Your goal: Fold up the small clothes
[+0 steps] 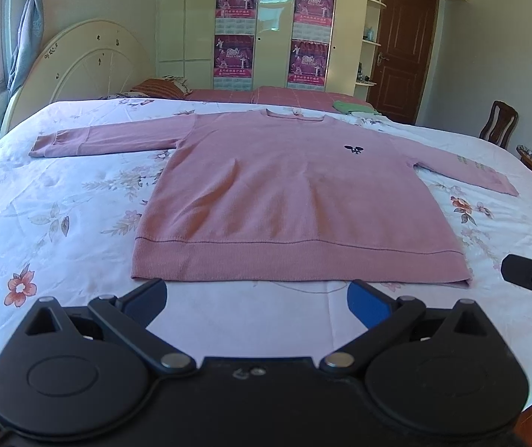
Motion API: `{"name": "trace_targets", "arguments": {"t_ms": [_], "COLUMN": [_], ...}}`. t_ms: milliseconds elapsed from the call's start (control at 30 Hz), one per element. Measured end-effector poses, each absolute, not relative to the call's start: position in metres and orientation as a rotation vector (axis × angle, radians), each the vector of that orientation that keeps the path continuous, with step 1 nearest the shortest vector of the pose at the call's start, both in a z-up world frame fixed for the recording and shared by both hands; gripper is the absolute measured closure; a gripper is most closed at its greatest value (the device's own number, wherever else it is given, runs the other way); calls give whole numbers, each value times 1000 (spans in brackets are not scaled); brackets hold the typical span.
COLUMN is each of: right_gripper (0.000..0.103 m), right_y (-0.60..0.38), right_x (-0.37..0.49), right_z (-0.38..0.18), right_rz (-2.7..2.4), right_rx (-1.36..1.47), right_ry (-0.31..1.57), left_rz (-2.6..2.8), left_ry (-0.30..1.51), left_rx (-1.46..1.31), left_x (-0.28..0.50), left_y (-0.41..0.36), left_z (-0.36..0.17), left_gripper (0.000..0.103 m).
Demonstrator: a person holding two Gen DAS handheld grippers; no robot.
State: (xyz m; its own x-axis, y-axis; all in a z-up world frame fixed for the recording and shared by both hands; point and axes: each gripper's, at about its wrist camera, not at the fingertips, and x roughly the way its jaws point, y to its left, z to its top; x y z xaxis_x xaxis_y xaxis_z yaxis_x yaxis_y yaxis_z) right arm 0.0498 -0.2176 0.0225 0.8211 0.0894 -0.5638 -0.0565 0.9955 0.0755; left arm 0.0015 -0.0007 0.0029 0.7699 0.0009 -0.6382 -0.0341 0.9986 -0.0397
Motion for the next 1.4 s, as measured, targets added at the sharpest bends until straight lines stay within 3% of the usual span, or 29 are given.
{"name": "trace_targets", "arguments": {"t_ms": [1400], "right_gripper": [0], "right_y": [-215], "right_x": [51], "right_z": [20], "right_rz": [79], "right_rx": [50], "right_ry": [606], "left_rz": [27], "left_ry": [688], "left_rx": [-51], "left_x": [1], "left_y": [3], "left_z": [2], "left_gripper": [0]}}
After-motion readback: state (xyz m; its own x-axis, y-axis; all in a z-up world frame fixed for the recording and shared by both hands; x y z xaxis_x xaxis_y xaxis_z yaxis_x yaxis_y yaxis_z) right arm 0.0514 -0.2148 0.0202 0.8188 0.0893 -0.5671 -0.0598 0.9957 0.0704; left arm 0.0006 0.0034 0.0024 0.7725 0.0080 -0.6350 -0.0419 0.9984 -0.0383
